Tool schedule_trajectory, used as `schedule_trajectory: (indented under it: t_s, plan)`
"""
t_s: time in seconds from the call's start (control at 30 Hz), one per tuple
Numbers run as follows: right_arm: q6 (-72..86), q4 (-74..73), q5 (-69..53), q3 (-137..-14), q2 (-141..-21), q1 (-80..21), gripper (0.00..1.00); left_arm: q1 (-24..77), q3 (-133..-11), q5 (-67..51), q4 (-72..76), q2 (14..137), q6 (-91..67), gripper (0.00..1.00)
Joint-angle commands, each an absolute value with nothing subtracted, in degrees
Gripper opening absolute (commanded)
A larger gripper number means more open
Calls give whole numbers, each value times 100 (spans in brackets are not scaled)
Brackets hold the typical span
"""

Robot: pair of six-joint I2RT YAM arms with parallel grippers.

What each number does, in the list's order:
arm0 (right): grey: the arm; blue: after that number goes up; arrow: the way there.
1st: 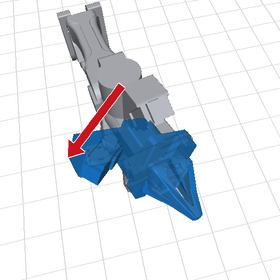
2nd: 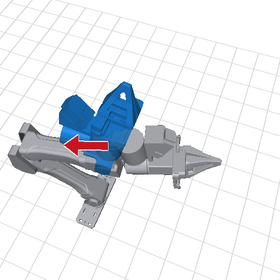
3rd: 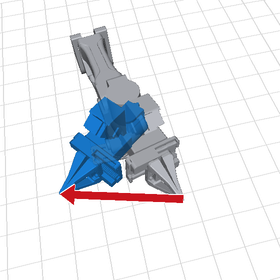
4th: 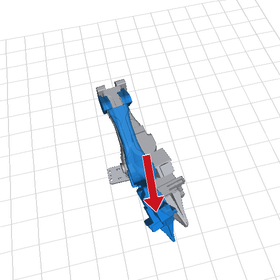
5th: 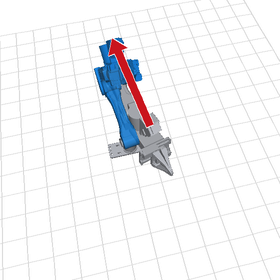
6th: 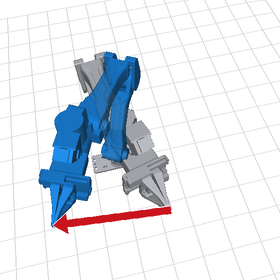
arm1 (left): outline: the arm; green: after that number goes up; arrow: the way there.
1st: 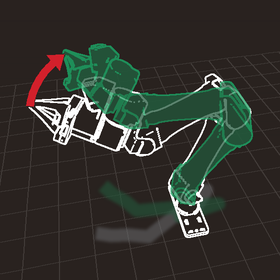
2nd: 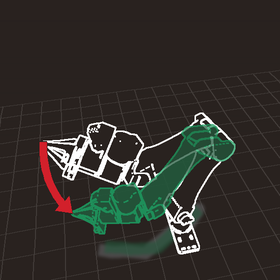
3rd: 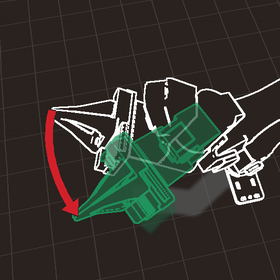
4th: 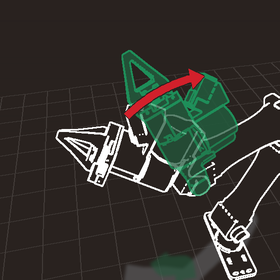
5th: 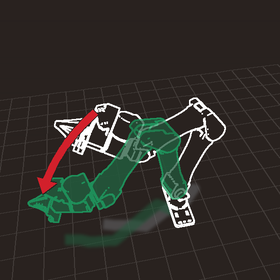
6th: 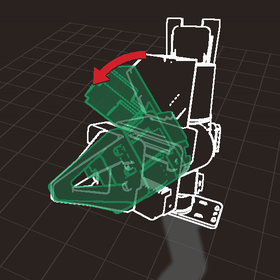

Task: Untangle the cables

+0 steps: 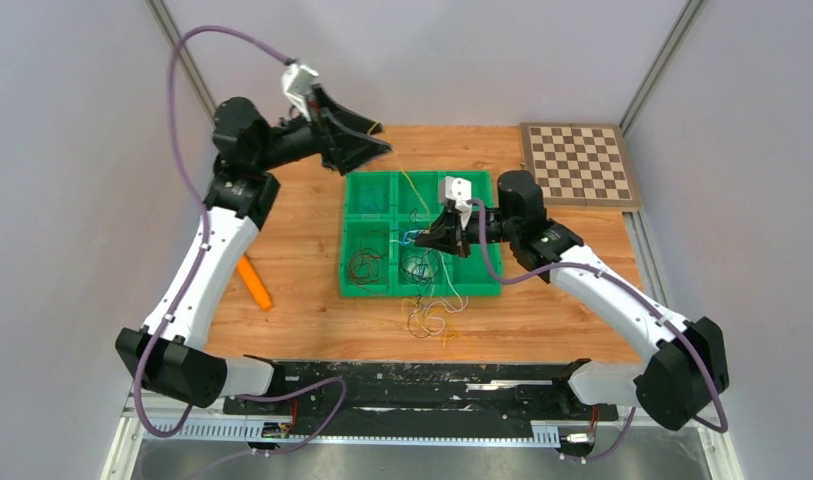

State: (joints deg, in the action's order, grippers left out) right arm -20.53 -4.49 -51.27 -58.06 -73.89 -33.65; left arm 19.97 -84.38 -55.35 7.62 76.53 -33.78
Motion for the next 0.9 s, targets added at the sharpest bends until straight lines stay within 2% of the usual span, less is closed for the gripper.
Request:
schedule_trajectory:
  t_s: [0.0,0.13,0.17,0.3,0.43,0.6,0.73,0.87]
  plan:
    - [-2195,-649,-5519,-6085,-6727,-3305,0,659,-7883,-5310,-249,7063,-1148,78]
    - [-2186,-947,-5533,-6188,-6429,-3300,0,467,-7327,-5617,-2452,6931,2315,77]
    - [-2188,-1093,-5533,-6252,-6346,-3304,0,462,-7210,-5652,-2705,6916,2542,76]
    - [-2214,-1838,-5508,-6500,-5903,-3306,0,516,-6600,-5887,-2438,6827,2501,74]
    - [-2152,-2436,-5001,-6583,-5278,-3300,0,540,-6123,-5644,-1845,6658,1828,82]
    - [-1655,-3078,-3775,-6723,-4697,-3256,0,1038,-6156,-5870,-2517,6450,2717,84]
    - [-1304,-3672,-3129,-6990,-4665,-2914,0,2000,-6476,-5901,-2684,6347,3076,78]
    - [-1158,-4471,-3725,-7281,-4821,-1271,0,2841,-7094,-6155,-2160,6599,2533,58]
